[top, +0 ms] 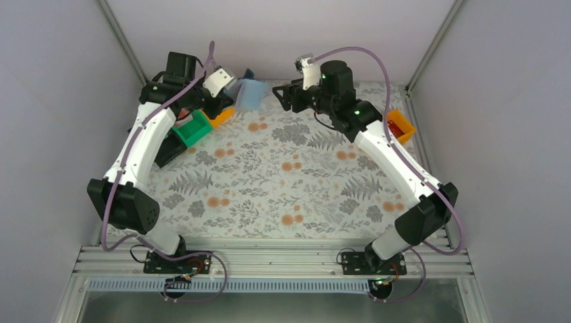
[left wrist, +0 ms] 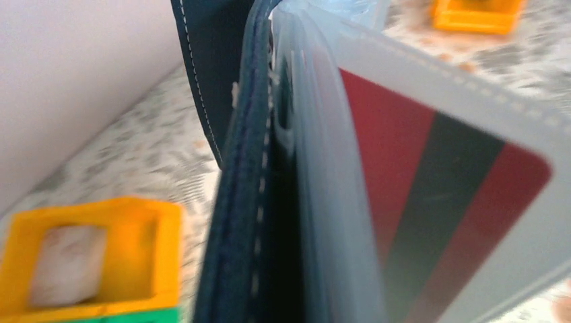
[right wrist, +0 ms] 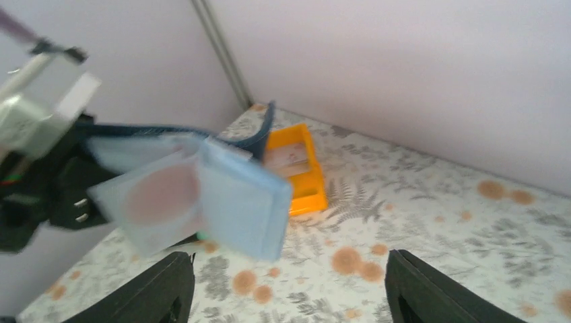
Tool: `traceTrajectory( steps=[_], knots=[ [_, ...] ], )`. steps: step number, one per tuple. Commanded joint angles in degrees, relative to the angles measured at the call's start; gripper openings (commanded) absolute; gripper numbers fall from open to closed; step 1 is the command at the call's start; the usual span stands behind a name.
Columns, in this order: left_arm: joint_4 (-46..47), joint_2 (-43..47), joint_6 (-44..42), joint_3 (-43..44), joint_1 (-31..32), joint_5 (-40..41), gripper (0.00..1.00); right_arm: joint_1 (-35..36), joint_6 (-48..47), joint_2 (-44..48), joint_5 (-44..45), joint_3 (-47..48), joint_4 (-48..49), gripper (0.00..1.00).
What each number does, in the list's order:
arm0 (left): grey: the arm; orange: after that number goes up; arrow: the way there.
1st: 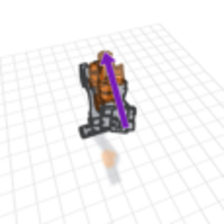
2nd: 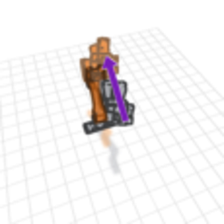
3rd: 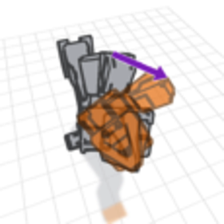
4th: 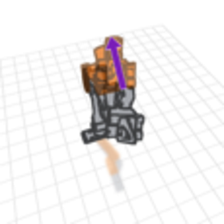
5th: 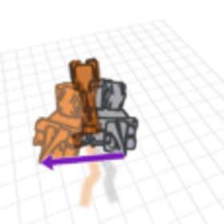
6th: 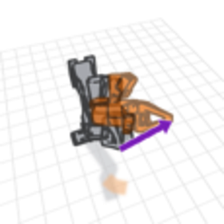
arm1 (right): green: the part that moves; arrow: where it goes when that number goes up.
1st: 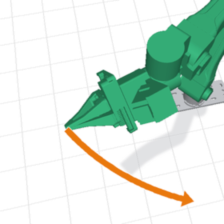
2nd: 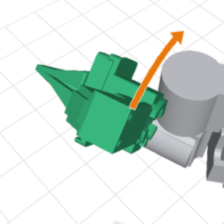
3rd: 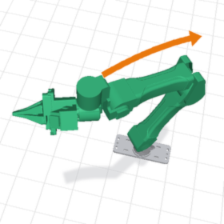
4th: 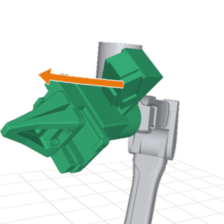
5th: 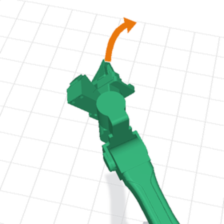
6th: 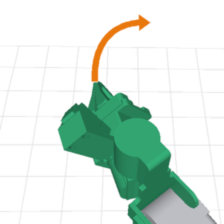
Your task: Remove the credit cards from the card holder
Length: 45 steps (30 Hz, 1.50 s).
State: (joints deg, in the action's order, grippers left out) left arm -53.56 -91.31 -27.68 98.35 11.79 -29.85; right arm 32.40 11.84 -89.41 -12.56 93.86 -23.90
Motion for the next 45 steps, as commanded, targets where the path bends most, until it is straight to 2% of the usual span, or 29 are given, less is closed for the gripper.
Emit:
traceTrajectory(
  steps=[1,3,5,7,9,12,14,16,22,26,29,31,33,34,36,39,45],
  knots=[
    [3.8,2.3,1.0,1.6,0.4,15.1,0.02,2.6,-2.1,2.2,-12.2,-4.7,5.8,0.7],
    [3.7,2.2,1.2,1.7,0.6,15.0,0.02,3.0,-1.6,2.5,-25.3,-8.3,12.5,0.7],
    [3.6,2.1,1.3,1.5,0.7,15.2,0.02,3.4,0.2,1.5,-29.8,-9.1,15.9,0.7],
    [3.2,2.1,0.9,1.6,0.7,13.2,0.02,3.9,2.0,-0.1,-29.3,-8.2,17.5,0.71],
    [2.1,2.3,0.3,2.0,0.7,7.0,0.02,4.0,2.8,-2.0,-26.1,-6.3,16.3,0.72],
    [0.3,2.6,-1.2,2.4,0.5,-2.4,0.02,3.1,1.6,-2.9,-20.0,-5.6,14.4,0.64],
    [-0.7,2.8,-2.4,2.5,0.3,-7.3,0.02,1.4,1.6,-2.3,-21.3,-6.3,14.6,0.62],
    [-2.3,3.0,-4.2,3.0,0.1,-12.0,0.02,-0.3,0.1,-1.0,-23.9,-8.1,15.3,0.68],
    [-7.8,3.2,-9.4,5.7,0.0,-20.0,0.02,-4.6,-5.3,4.5,-27.3,-13.7,14.7,0.99],
    [-11.0,3.2,-13.4,6.2,0.0,-24.1,0.02,-4.8,-7.7,3.3,-31.8,-12.6,11.8,0.99],
    [-12.8,3.1,-15.1,5.7,0.0,-26.0,0.02,-4.3,-8.5,2.5,-38.9,-12.3,13.3,0.99],
    [-13.3,3.3,-15.6,5.5,0.0,-26.3,0.02,-3.7,-9.2,2.4,-39.9,-12.3,14.5,0.99],
    [-14.3,3.4,-16.8,5.7,0.0,-27.5,0.03,-3.5,-9.5,2.0,-40.6,-11.9,14.9,0.89],
    [-15.3,3.3,-18.0,6.0,0.0,-28.7,0.02,-3.5,-9.7,1.6,-41.0,-11.5,14.7,0.77],
    [-17.4,3.2,-20.5,6.5,0.0,-30.0,0.03,-3.5,-10.4,1.5,-41.7,-10.9,14.2,0.45],
    [-19.2,3.4,-22.7,6.7,-0.3,-30.0,0.02,-3.5,-11.7,2.3,-43.8,-11.4,13.8,0.05],
    [-17.6,3.4,-21.3,6.0,-2.5,-30.2,0.02,-3.5,-12.2,4.7,-45.2,-13.2,13.5,0.04]
  ],
)
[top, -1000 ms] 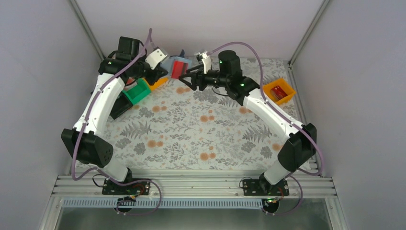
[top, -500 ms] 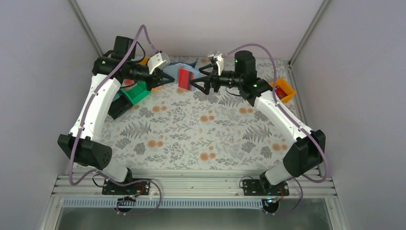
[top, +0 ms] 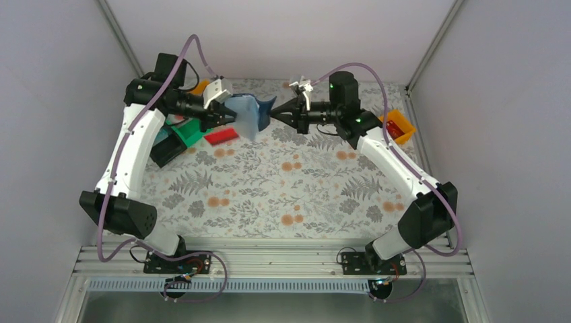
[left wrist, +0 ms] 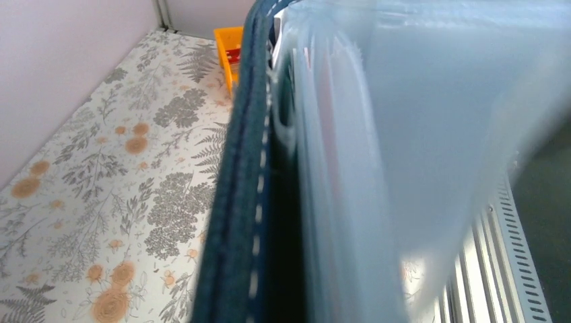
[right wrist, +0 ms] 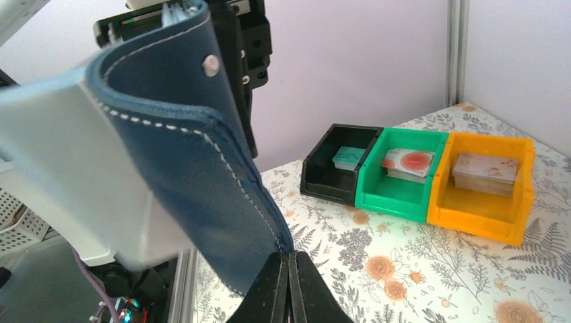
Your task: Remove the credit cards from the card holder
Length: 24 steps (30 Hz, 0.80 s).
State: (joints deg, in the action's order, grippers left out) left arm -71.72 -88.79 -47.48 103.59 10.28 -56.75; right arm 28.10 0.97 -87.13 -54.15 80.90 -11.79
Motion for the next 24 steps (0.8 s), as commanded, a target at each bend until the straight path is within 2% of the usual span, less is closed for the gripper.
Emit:
traceTrajectory(
  steps=[1,3,5,7,10,18,24],
  knots=[
    [0.8,0.8,-1.1,0.6,-1.0,-3.5,0.02,0.8,-1.3,2.7,-3.7,-0.2,1.4,0.04],
    [2.1,0.6,1.9,0.3,-1.0,-3.7,0.02,0.8,-1.1,2.9,-3.4,-0.1,1.1,0.04],
    [4.8,-0.1,8.8,-0.9,-1.1,-3.3,0.02,0.7,0.3,2.8,-2.0,0.2,1.4,0.07],
    [6.3,-1.3,11.5,-3.4,-1.0,-3.1,0.02,0.8,2.0,1.9,0.9,1.2,0.6,0.16],
    [11.8,-1.9,15.2,-8.1,-1.0,3.0,0.02,0.7,2.9,1.3,8.4,1.7,-1.6,0.24],
    [16.1,-2.2,16.0,-11.2,-2.2,11.1,0.02,0.8,4.8,1.7,17.2,0.8,-5.1,0.37],
    [17.9,-0.7,14.5,-16.5,-3.0,18.5,0.02,1.3,5.6,1.7,22.3,0.8,-8.1,0.39]
  ],
)
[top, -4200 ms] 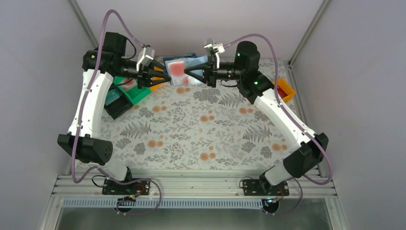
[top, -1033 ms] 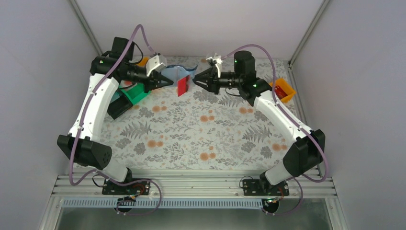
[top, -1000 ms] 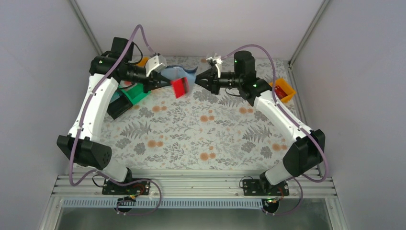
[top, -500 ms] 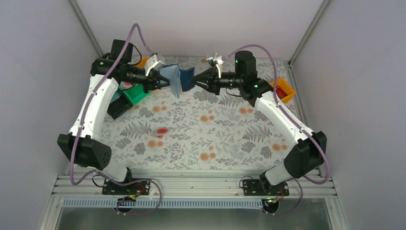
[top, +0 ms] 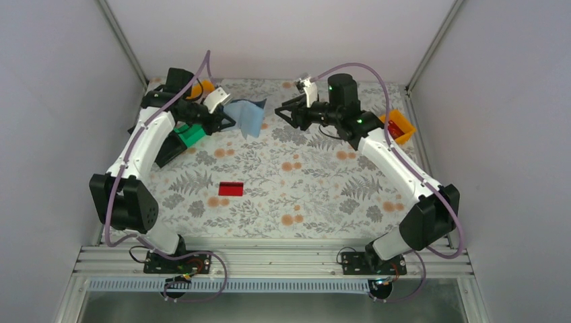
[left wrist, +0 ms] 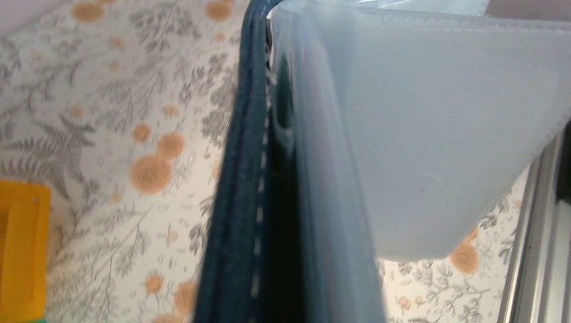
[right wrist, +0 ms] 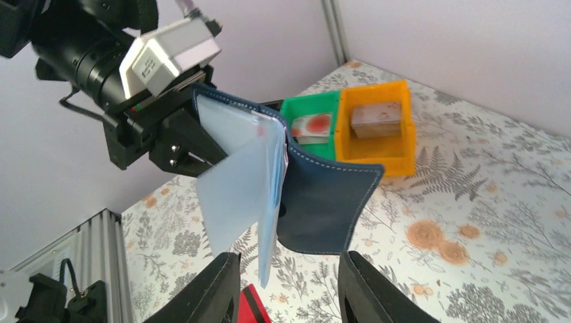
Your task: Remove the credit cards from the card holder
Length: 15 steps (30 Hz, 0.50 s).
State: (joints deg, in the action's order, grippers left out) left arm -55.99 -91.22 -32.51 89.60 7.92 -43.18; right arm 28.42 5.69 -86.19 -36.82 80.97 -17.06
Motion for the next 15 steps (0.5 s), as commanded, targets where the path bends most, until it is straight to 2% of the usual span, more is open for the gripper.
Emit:
traceTrajectory(
  steps=[1,7,9,10,11,12,15],
  knots=[
    [2.0,1.7,-0.8,-3.0,-0.7,5.4,0.02,1.2,0.9,0.5,5.6,0.9,-3.2,0.4],
    [0.3,1.2,-2.3,-4.1,-2.2,7.9,0.02,3.4,0.7,0.2,7.2,0.6,-4.7,0.47],
    [0.7,2.8,-4.1,-5.3,-2.2,6.8,0.02,3.8,0.7,0.3,5.7,-0.6,-3.4,0.61],
    [0.5,3.8,-5.5,-5.8,-2.2,5.3,0.02,4.1,0.5,0.1,4.3,-1.2,-2.7,0.73],
    [-0.2,4.5,-6.8,-5.9,-2.2,3.2,0.02,4.6,-0.1,-0.2,2.7,-1.2,-2.3,0.9],
    [-1.9,4.8,-8.2,-5.7,-2.1,1.3,0.02,5.5,-1.1,-0.7,1.8,-0.8,-2.3,0.98],
    [-6.4,5.2,-13.0,-5.1,-2.1,-4.0,0.02,7.6,-4.6,-1.6,-0.7,0.3,-1.8,0.99]
  ],
)
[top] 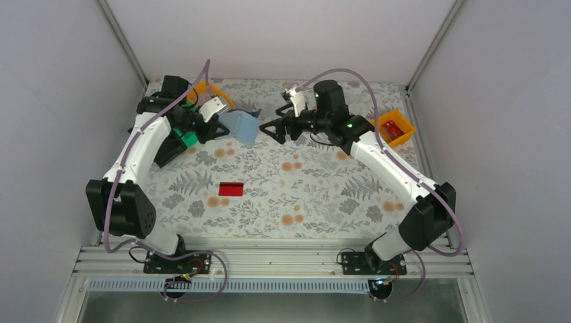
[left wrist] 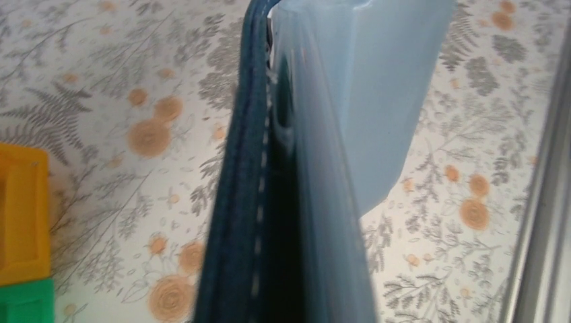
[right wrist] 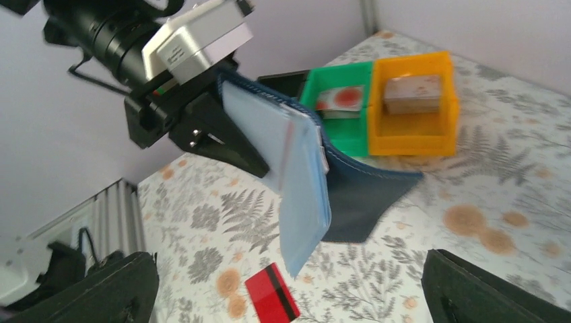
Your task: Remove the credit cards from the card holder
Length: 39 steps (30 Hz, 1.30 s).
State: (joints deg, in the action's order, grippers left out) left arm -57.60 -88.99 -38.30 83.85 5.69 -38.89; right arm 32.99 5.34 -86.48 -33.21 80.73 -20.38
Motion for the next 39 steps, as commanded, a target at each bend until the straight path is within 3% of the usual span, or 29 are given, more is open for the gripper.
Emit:
traceTrajectory(
  steps=[1,6,11,14,18,22,28,32,39],
  knots=[
    [-5.6,3.2,-8.1,0.5,0.1,-9.8,0.02,3.4,-5.0,-1.7,-4.7,0.7,2.1,0.99],
    [-9.3,3.7,-11.9,1.0,0.1,-16.9,0.03,4.2,-3.7,-5.9,1.3,3.4,1.4,0.99],
    [-12.8,1.9,-13.9,1.1,-0.7,-21.0,0.02,3.8,-3.2,-6.2,5.1,0.3,3.6,0.99],
    [-10.6,-2.0,-8.4,-0.8,-2.3,-21.7,0.03,3.7,-2.0,-7.0,9.0,0.6,1.0,0.99],
    [-2.4,-11.7,4.2,-5.0,-2.7,-16.5,0.03,3.8,0.1,-7.8,14.7,0.7,-3.3,0.99],
    [-0.8,-21.7,6.1,-1.9,-0.5,-14.1,0.04,5.0,2.6,-8.4,20.0,1.0,-7.8,0.99],
    [1.8,-30.7,7.4,3.5,0.1,-13.9,0.16,8.8,4.1,-9.4,22.7,1.0,-11.5,0.99],
    [4.5,-32.9,8.6,2.8,-1.8,-8.7,0.47,13.0,3.2,-13.9,22.3,2.5,-13.5,0.99],
    [4.7,-24.4,5.9,4.2,-8.2,-0.9,0.71,22.8,0.5,-25.6,24.1,8.6,-16.1,0.98]
  ],
)
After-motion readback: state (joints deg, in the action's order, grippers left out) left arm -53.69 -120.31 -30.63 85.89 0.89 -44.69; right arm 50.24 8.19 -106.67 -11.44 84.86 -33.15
